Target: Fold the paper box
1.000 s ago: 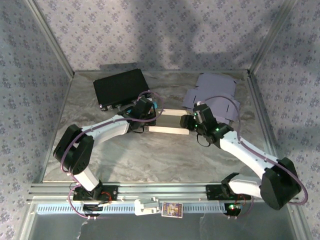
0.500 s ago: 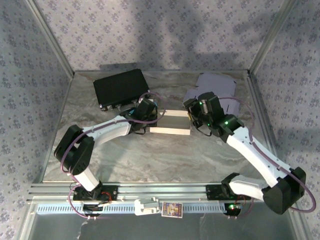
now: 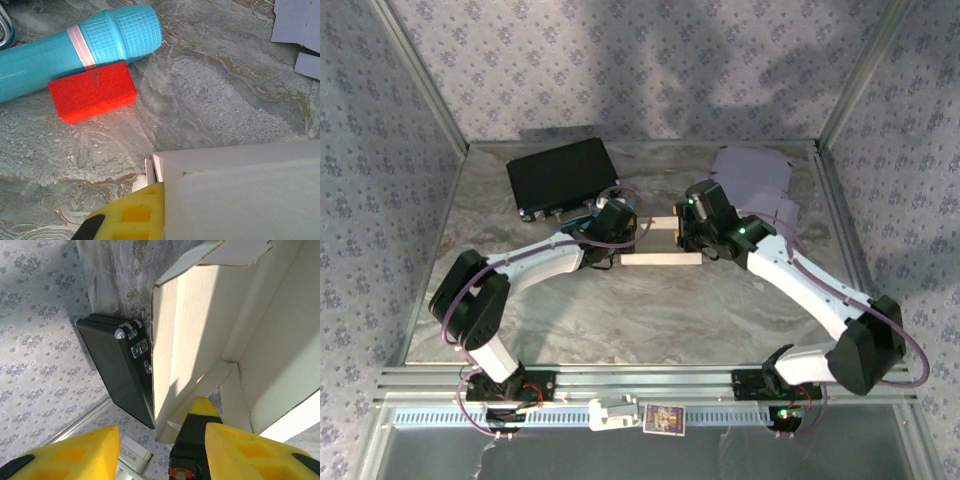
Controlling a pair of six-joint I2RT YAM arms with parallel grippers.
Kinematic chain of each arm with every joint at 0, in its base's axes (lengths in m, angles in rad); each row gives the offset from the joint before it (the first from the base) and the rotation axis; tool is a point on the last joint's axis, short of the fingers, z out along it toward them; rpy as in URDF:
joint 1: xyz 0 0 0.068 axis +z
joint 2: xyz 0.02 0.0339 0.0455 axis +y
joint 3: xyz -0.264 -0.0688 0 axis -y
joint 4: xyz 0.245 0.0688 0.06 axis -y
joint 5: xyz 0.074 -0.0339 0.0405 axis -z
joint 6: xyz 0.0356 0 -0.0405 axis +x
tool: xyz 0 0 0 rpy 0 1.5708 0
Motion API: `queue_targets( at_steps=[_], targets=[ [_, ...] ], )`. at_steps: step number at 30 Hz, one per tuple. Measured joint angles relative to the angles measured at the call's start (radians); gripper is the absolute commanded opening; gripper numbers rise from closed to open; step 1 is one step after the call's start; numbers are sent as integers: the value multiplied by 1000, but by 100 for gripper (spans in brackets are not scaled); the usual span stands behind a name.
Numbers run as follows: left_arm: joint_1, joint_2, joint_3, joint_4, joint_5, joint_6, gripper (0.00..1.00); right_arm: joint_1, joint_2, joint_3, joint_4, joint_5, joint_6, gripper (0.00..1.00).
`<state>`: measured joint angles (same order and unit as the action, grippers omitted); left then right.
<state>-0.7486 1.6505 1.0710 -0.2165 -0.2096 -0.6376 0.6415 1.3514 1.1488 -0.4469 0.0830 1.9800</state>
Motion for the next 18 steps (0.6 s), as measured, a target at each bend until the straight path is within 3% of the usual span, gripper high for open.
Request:
queue_targets(
  at_steps=[18],
  targets=[
    [-33,8,34,-57,-47,-19,0,-55,158,168,-116,-77,18,48]
  ],
)
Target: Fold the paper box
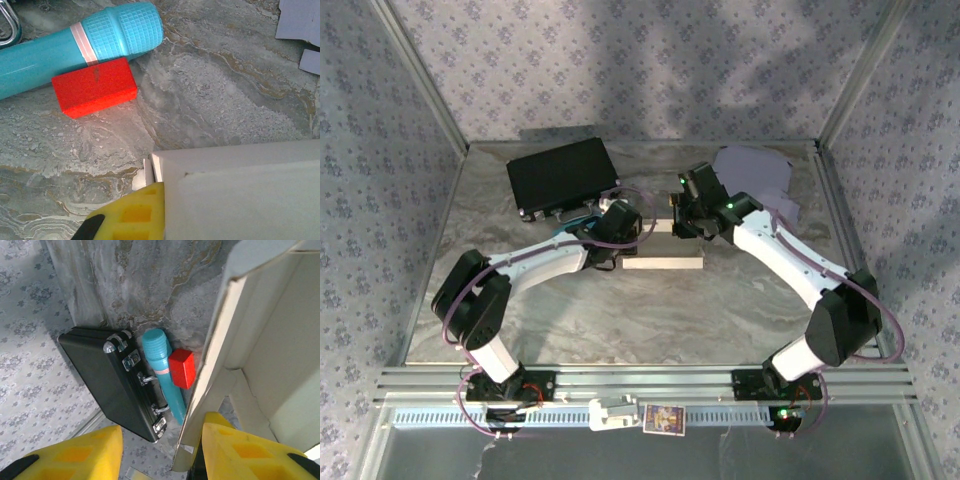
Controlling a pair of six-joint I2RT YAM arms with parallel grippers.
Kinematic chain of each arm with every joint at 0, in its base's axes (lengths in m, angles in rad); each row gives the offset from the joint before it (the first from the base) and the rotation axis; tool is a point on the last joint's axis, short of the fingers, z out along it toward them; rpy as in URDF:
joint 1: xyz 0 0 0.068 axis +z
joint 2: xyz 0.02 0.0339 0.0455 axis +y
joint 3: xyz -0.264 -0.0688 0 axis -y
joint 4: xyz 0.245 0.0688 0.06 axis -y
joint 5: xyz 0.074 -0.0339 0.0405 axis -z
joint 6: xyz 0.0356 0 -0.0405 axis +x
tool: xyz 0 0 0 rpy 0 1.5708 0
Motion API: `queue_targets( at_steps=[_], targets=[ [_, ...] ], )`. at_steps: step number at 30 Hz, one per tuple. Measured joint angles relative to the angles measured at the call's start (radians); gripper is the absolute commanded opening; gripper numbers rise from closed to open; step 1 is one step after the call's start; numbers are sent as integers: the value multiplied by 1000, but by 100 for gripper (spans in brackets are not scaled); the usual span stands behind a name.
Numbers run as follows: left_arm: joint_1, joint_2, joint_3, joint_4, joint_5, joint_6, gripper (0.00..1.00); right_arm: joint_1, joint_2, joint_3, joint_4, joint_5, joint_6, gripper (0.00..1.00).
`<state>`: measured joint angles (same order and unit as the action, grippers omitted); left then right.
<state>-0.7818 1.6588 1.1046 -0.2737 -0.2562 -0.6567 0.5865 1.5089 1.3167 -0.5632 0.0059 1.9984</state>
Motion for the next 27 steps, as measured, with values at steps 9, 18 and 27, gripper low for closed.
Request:
queue_targets(
  at_steps=[9,18,27],
  targets=[
    [-7,10,2,-1,-18,-3,0,-7,32,14,-37,-32,-1,46],
    [-19,11,4,0,-29,-8,0,-11,32,1,-47,-52,-1,39],
    [-19,13,5,-2,-29,-8,0,-24,39,-26,-38,-68,-1,33]
  ],
)
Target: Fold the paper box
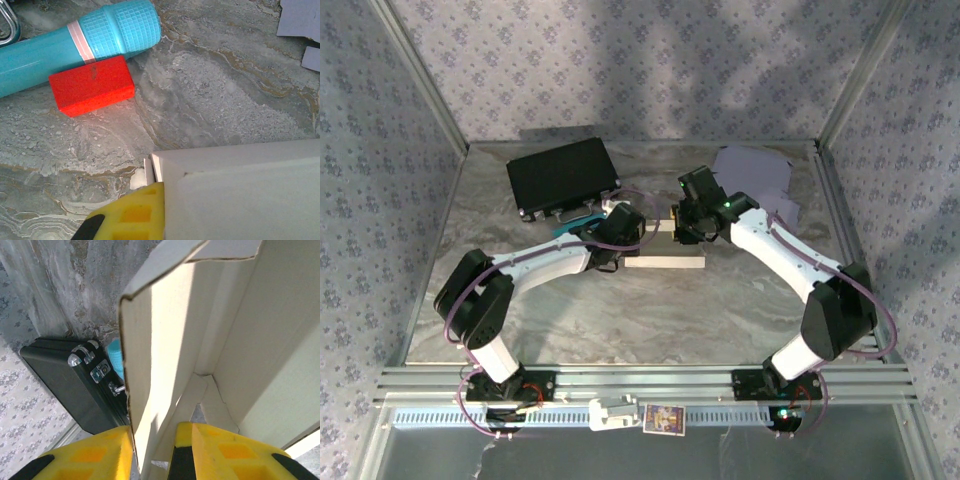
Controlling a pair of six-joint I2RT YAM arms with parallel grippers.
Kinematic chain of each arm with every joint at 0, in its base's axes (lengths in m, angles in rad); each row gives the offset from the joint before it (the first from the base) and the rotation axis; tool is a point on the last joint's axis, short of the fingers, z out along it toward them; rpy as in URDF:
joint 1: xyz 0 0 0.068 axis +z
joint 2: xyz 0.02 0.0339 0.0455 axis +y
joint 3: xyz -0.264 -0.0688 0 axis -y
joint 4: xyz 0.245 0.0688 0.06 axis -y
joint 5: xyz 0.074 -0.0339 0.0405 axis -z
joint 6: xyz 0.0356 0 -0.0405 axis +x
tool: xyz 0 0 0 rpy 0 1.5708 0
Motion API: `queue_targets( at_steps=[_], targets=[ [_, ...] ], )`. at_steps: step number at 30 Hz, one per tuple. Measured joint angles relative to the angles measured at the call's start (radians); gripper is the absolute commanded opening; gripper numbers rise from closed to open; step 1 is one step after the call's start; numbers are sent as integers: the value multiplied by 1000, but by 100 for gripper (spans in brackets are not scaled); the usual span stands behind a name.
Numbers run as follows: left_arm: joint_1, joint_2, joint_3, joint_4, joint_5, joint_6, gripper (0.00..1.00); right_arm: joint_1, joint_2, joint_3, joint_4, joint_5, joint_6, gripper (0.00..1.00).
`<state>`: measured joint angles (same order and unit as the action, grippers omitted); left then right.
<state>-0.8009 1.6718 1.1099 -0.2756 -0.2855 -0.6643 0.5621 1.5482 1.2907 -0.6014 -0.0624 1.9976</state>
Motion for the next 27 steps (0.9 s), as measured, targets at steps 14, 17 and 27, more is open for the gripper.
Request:
queue_targets(
  at_steps=[14,17,27],
  targets=[
    [-5,0,2,-7,1,0,8,-16,2,-29,42,-44,-4,0],
    [-5,0,2,-14,10,-1,19,-17,-6,-38,45,-51,-4,0],
    [-6,-98,-71,-43,109,-37,43,-17,-24,-60,44,-71,-8,0]
  ],
)
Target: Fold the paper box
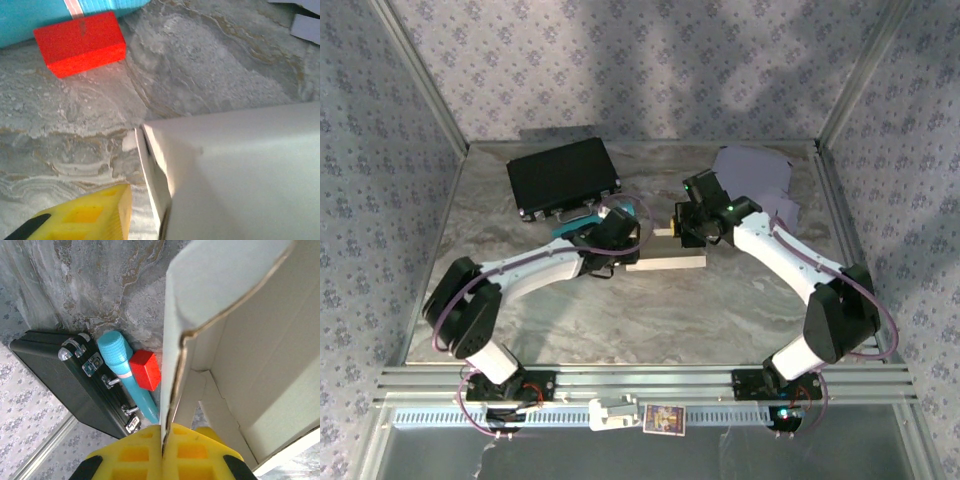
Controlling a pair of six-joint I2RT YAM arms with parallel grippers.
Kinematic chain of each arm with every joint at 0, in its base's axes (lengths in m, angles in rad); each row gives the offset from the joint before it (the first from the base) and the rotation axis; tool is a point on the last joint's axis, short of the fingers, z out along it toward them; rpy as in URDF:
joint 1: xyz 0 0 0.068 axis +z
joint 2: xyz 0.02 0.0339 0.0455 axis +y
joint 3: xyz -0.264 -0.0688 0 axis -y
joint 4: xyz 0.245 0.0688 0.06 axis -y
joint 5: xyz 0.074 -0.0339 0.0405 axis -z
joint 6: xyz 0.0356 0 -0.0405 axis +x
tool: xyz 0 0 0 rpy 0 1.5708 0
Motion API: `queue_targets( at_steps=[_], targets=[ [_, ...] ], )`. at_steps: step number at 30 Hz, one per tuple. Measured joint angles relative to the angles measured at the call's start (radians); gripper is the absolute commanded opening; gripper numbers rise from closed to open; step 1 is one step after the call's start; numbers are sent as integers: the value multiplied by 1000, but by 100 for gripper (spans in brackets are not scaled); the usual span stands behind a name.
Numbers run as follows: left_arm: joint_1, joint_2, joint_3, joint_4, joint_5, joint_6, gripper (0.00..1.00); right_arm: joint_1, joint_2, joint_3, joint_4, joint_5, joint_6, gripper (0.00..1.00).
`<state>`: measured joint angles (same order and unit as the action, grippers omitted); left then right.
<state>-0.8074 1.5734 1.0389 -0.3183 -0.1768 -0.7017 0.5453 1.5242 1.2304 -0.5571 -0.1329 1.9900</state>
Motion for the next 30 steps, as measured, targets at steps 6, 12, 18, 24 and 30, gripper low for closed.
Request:
queue_targets(
  at_steps=[6,12,18,24,30],
  targets=[
    [0,-191,-126,-10,84,-34,48,0,-8,-7,-1,-10,-1,0],
    [17,-409,-188,-83,110,-84,49,5,-32,-53,-5,-22,-17,0],
    [108,-509,-188,-113,125,-122,49,10,-94,-134,-5,-49,-45,0],
    [142,-477,-187,-128,143,-137,49,18,-150,-230,-19,-70,-76,0],
    [145,-385,-187,-122,182,-148,49,20,-203,-373,2,-89,-88,0]
  ],
)
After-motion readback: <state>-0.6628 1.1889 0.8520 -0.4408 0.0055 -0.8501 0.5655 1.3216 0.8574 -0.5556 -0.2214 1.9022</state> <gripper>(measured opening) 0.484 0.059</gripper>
